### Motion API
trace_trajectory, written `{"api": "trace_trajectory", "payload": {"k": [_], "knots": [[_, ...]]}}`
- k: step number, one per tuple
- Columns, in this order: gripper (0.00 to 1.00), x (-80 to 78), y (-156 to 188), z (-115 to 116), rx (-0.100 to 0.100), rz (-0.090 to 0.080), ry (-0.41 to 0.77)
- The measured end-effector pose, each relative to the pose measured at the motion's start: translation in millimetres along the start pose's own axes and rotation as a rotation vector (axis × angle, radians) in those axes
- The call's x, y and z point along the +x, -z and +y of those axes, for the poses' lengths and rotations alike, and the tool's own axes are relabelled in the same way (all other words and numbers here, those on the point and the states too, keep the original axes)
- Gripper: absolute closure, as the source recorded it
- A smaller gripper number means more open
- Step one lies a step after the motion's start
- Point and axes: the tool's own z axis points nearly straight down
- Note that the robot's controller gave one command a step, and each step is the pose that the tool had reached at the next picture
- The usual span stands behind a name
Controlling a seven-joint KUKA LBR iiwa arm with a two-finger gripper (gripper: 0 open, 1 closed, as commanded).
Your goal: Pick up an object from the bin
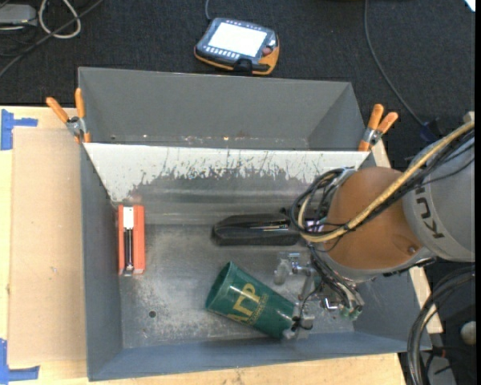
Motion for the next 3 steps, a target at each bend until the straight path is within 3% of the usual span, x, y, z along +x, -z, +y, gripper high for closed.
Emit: {"api": "trace_trajectory", "payload": {"k": [1,2,3], "knots": [[0.0,-1.9,4,0,0.0,-0.008,0.0],[0.0,-2.7,-59,61,-0.003,-0.019,-0.138],[0.0,-9.0,6,62,0.001,-0.017,0.007]]}}
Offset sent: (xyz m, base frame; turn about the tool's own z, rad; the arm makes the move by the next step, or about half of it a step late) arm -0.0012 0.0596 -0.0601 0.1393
